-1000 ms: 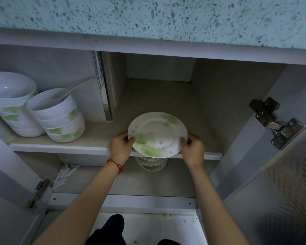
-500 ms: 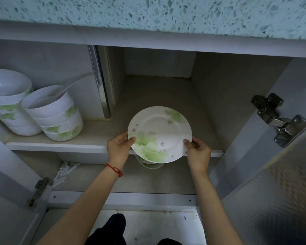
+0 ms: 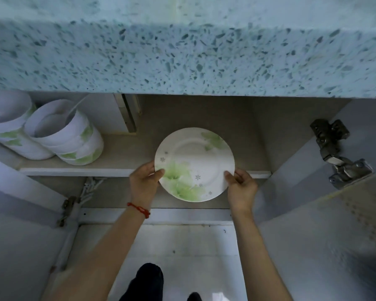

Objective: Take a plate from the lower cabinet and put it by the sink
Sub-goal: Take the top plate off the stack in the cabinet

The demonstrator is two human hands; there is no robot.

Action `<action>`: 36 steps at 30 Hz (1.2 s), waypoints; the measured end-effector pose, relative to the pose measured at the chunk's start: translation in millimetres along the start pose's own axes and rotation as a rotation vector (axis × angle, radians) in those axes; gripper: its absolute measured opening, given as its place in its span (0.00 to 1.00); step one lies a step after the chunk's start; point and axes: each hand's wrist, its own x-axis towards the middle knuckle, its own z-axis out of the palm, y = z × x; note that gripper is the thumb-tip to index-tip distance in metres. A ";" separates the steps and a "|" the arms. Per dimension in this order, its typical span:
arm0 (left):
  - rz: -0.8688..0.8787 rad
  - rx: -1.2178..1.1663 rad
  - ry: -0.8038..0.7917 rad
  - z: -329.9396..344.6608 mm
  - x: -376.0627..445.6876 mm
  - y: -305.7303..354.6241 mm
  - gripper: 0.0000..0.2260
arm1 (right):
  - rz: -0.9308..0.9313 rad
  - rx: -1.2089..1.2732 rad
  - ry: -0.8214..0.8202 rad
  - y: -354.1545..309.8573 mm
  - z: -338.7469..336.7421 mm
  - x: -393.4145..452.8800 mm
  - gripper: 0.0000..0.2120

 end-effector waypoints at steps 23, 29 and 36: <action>-0.294 0.157 0.014 -75.7 -163.5 114.8 0.13 | 0.236 -0.125 -0.053 -112.1 -92.2 -156.3 0.12; -0.303 0.161 -0.002 -94.1 -203.5 164.5 0.12 | 0.283 -0.188 -0.050 -158.3 -114.5 -199.3 0.15; -0.305 0.157 -0.084 -112.1 -231.3 218.4 0.11 | 0.308 -0.182 0.017 -210.5 -133.3 -238.6 0.14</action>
